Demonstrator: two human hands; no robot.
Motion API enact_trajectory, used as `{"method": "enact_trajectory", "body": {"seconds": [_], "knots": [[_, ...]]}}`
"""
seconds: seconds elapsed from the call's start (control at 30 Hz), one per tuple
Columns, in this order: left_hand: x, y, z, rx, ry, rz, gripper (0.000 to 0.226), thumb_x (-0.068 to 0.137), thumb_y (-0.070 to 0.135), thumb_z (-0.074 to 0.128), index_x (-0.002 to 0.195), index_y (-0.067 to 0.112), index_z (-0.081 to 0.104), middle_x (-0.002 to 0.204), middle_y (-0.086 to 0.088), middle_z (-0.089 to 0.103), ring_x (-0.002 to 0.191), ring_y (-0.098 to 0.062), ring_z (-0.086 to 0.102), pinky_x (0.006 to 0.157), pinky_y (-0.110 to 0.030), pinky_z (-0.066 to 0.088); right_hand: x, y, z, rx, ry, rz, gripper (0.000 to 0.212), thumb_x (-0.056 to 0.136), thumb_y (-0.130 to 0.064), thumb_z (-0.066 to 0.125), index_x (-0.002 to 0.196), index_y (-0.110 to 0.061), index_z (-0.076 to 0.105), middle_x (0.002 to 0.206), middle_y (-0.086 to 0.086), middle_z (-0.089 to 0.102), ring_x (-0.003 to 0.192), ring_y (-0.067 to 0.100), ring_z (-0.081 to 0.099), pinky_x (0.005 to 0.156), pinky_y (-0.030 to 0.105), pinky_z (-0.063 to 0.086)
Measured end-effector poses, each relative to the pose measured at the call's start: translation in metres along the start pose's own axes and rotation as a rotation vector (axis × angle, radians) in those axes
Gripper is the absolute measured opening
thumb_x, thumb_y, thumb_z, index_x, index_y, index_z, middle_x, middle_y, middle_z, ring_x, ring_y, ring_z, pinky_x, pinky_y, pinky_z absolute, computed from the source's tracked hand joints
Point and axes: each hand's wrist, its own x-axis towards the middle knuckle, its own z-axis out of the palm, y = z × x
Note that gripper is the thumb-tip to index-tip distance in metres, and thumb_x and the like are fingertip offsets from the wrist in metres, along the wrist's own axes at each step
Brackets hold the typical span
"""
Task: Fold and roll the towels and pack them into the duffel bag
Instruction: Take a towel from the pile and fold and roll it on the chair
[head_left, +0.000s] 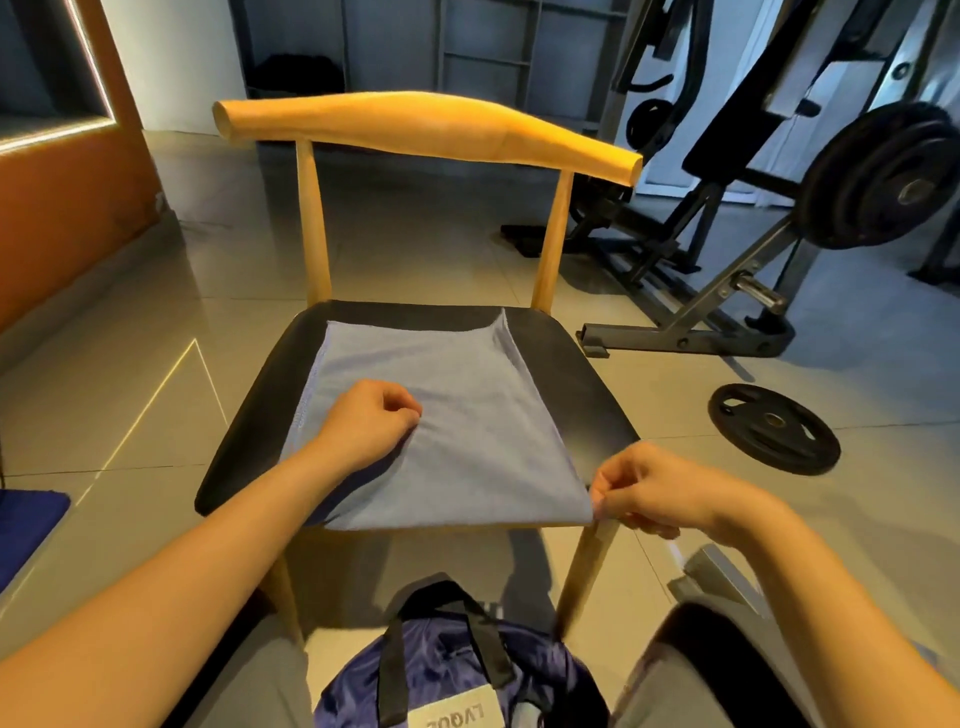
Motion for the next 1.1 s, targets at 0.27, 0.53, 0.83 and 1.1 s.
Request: {"method": "enact_trajectory", "body": {"seconds": [0.27, 0.53, 0.83, 1.1], "knots": [[-0.013, -0.012, -0.003, 0.535, 0.239, 0.299, 0.034, 0.101, 0.042, 0.051, 0.124, 0.021, 0.066, 0.121, -0.001, 0.063, 0.108, -0.022, 0.059, 0.089, -0.037, 0.049, 0.016, -0.018, 0.027, 0.106, 0.150, 0.168, 0.046, 0.099, -0.043, 0.059, 0.094, 0.002, 0.070, 0.079, 0.015, 0.077, 0.069, 0.029, 0.076, 0.066, 0.040, 0.065], [-0.025, -0.052, -0.021, 0.764, 0.036, 0.122, 0.078, 0.099, 0.069, 0.011, 0.161, 0.024, 0.019, 0.169, -0.001, 0.016, 0.156, -0.021, 0.014, 0.127, -0.046, 0.008, 0.029, -0.002, 0.074, 0.274, 0.275, 0.189, 0.047, 0.095, -0.039, 0.066, 0.094, 0.007, 0.074, 0.086, 0.020, 0.075, 0.070, 0.026, 0.074, 0.059, 0.033, 0.059], [-0.068, -0.073, -0.051, 0.583, 0.458, 0.146, 0.030, 0.093, 0.055, 0.057, 0.100, 0.026, 0.064, 0.094, 0.003, 0.060, 0.089, -0.022, 0.056, 0.076, -0.040, 0.049, 0.028, 0.016, 0.098, 0.531, 0.465, 0.111, 0.038, 0.088, -0.026, 0.078, 0.081, 0.011, 0.070, 0.086, 0.024, 0.073, 0.077, 0.027, 0.070, 0.063, 0.033, 0.057], [-0.115, -0.077, -0.056, 0.558, 0.292, -0.201, 0.053, 0.078, 0.076, 0.060, 0.076, 0.024, 0.052, 0.065, 0.004, 0.060, 0.061, -0.016, 0.059, 0.061, -0.038, 0.057, 0.018, 0.001, 0.105, 0.876, 0.470, 0.116, 0.013, 0.086, -0.005, 0.077, 0.086, 0.000, 0.065, 0.080, 0.023, 0.071, 0.059, 0.025, 0.068, 0.057, 0.033, 0.059]]}}
